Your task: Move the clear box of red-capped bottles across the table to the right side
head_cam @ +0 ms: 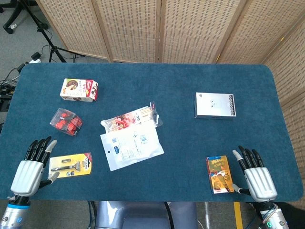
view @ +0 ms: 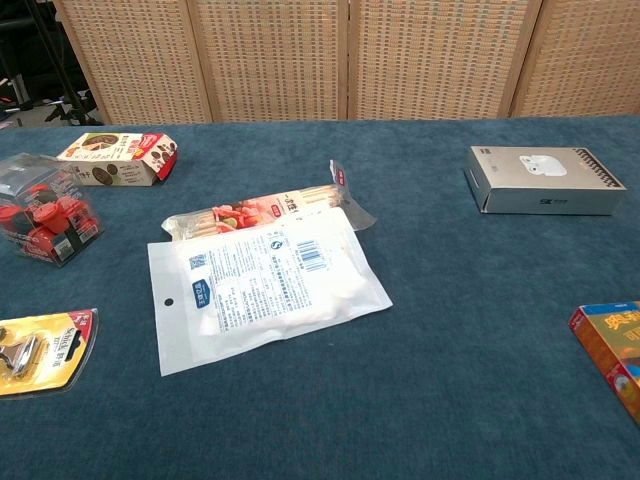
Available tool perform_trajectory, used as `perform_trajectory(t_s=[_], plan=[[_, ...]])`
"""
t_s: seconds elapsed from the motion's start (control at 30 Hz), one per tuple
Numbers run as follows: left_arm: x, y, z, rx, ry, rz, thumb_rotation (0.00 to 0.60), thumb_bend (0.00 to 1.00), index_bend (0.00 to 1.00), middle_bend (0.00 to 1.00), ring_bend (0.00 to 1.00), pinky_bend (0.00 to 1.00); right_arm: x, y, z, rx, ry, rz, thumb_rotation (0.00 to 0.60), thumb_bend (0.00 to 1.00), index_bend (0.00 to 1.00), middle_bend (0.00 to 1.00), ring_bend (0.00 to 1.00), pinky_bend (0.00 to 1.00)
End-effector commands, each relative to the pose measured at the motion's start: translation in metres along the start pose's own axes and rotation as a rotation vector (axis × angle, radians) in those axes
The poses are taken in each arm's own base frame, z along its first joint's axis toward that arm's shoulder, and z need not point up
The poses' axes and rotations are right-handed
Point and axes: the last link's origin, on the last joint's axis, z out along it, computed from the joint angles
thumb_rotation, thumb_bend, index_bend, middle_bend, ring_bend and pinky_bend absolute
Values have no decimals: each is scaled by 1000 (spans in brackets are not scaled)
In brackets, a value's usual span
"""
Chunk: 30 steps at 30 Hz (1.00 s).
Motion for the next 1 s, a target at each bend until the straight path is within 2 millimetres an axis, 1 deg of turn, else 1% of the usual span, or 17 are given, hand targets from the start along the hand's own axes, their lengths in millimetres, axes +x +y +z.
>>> perform_trajectory(t_s=[0.03,0.33,0.6,0.9,1.0], plan=[[0,0,0,0,0,0,600,177,0,0,0,0,0,0,0,-1,-2,0,600,53,19,0,0,0],[0,0,0,-5,-1,0,600,177,0,0,0,0,1,0,0,-2,3,8,600,53,20,0,0,0],[-1,-4,2,9,-9,-2,600,177,0,0,0,0,0,1,1,-10,-2,10,600,53,20,0,0,0],[-1,-2,1,6,-11,3,600,177,0,0,0,0,0,3,0,-14,-3,11,600,53,20,0,0,0],[0,-1,4,6,-8,17,600,177,0,0,0,0,2,4,0,-15,7,16,600,53,19,0,0,0]])
